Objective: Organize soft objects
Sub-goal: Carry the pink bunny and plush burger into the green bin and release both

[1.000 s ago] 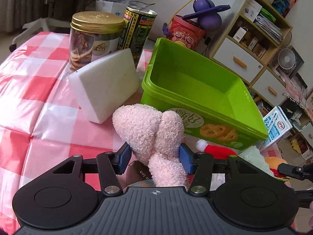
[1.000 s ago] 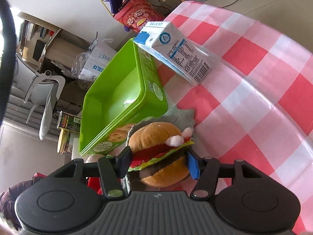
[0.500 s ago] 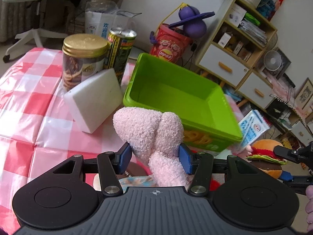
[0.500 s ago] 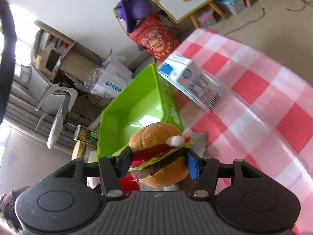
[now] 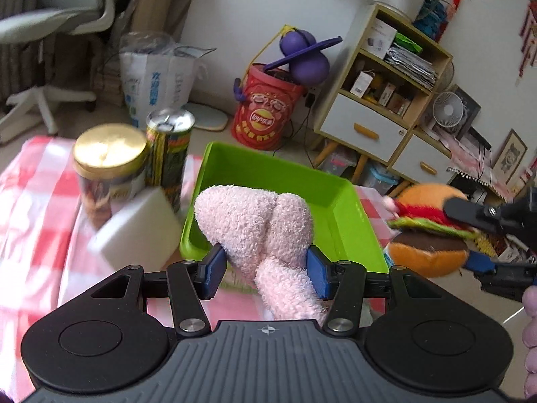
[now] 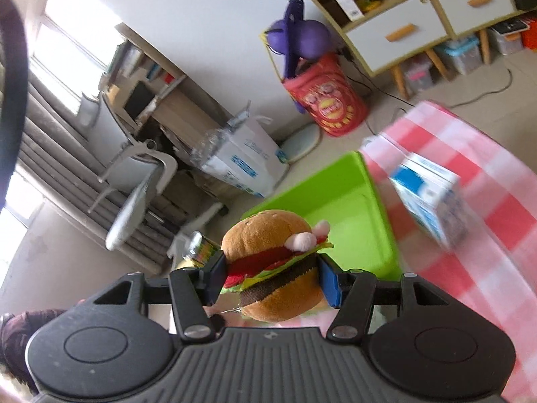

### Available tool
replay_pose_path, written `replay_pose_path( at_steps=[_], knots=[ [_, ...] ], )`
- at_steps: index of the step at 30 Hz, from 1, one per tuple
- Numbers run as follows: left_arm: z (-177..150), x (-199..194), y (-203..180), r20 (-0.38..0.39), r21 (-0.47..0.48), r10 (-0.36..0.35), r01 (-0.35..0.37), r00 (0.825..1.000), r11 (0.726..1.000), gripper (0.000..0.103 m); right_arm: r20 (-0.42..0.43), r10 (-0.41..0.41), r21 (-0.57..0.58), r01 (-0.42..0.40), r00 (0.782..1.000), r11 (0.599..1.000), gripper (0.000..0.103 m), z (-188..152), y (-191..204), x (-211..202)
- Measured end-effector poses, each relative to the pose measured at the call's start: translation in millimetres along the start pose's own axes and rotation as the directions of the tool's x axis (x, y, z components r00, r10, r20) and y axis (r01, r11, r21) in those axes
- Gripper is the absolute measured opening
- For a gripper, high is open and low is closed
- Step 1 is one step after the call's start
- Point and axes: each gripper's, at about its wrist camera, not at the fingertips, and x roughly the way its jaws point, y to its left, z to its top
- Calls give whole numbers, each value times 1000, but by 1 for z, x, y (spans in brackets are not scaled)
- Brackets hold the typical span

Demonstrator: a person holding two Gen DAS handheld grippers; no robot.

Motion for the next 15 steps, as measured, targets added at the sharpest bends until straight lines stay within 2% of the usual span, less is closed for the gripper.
replay_pose_path(
  at_steps=[3,7,11,15],
  knots=[
    [13,19,-2,-6,35,7,-7,1000,999,52,15,15,-7,-15,1000,1000,31,2,4,21],
    [22,49,-2,-37,49,6,-4,999,999,52,7,-14,-17,14,1000,1000,31,1,0,49],
    [18,79,-2,-96,88,55,-47,994,995,53,-8,-60,-40,60,998,997,31,-3,-10,70],
    [9,97,-2,-166,125,109,-88,980,988,52,-37,-113,-64,111,993,992,31,-7,-20,83]
  ],
)
